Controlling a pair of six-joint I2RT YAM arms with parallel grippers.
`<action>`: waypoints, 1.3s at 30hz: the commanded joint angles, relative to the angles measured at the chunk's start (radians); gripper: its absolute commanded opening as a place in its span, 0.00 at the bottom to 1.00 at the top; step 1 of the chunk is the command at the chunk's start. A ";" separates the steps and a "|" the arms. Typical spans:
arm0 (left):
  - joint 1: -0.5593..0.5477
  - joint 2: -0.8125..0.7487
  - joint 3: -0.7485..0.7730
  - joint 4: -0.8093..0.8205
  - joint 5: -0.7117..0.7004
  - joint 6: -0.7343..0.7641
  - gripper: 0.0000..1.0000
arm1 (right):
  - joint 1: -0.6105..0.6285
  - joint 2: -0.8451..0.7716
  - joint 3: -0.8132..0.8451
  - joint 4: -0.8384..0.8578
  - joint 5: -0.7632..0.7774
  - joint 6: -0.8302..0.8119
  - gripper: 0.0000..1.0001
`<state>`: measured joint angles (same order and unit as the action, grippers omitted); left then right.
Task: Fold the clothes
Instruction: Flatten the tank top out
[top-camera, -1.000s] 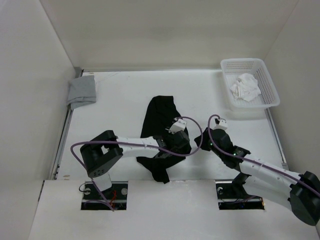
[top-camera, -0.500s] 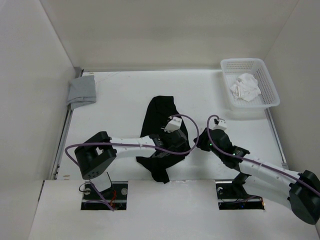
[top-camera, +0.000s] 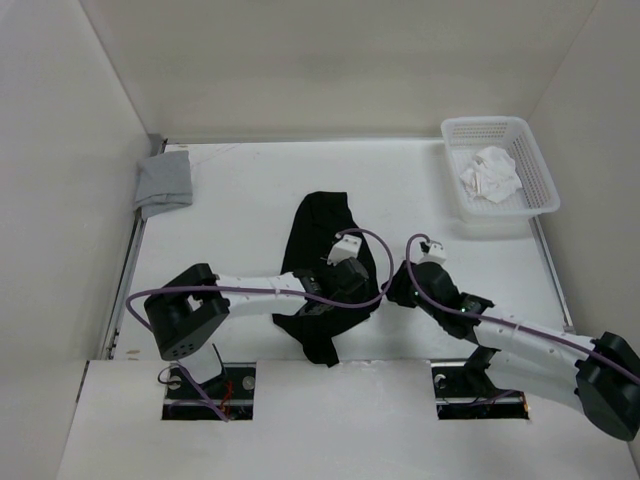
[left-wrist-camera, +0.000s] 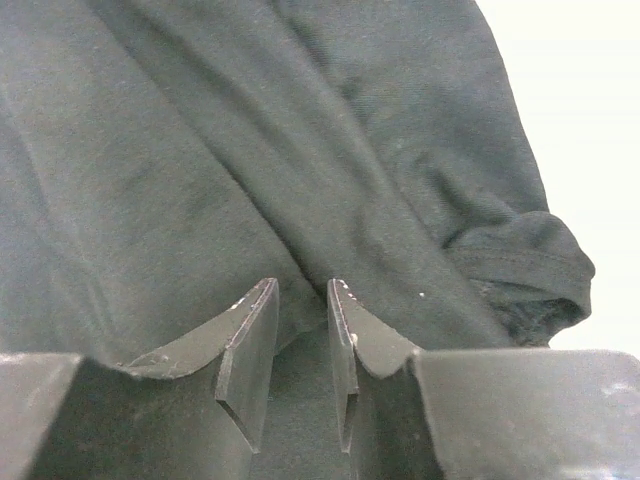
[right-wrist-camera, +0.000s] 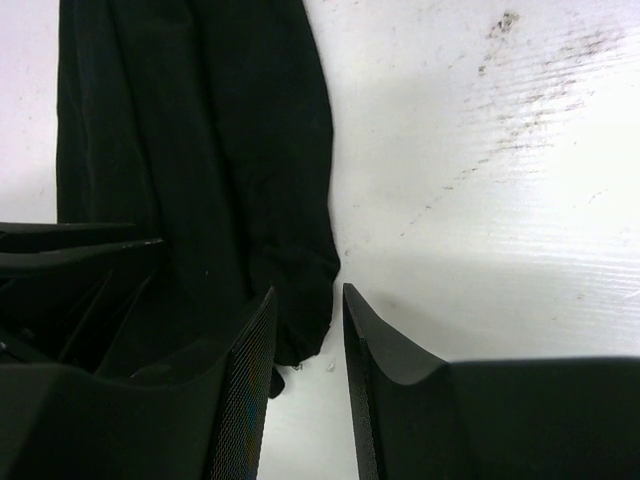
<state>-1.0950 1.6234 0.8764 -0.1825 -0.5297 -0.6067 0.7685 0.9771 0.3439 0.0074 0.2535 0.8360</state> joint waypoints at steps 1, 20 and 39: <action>-0.007 0.007 -0.004 0.051 0.030 -0.011 0.25 | 0.016 -0.002 0.001 0.036 0.006 0.015 0.37; 0.005 -0.023 -0.051 0.029 -0.010 -0.028 0.08 | 0.082 0.009 0.024 0.016 0.004 0.034 0.43; 0.256 -0.620 -0.158 -0.195 -0.066 -0.041 0.00 | 0.275 0.331 0.210 -0.012 -0.056 0.069 0.17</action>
<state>-0.8951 1.0851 0.7475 -0.3088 -0.5762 -0.6373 1.0206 1.2881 0.4915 -0.0296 0.1680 0.8806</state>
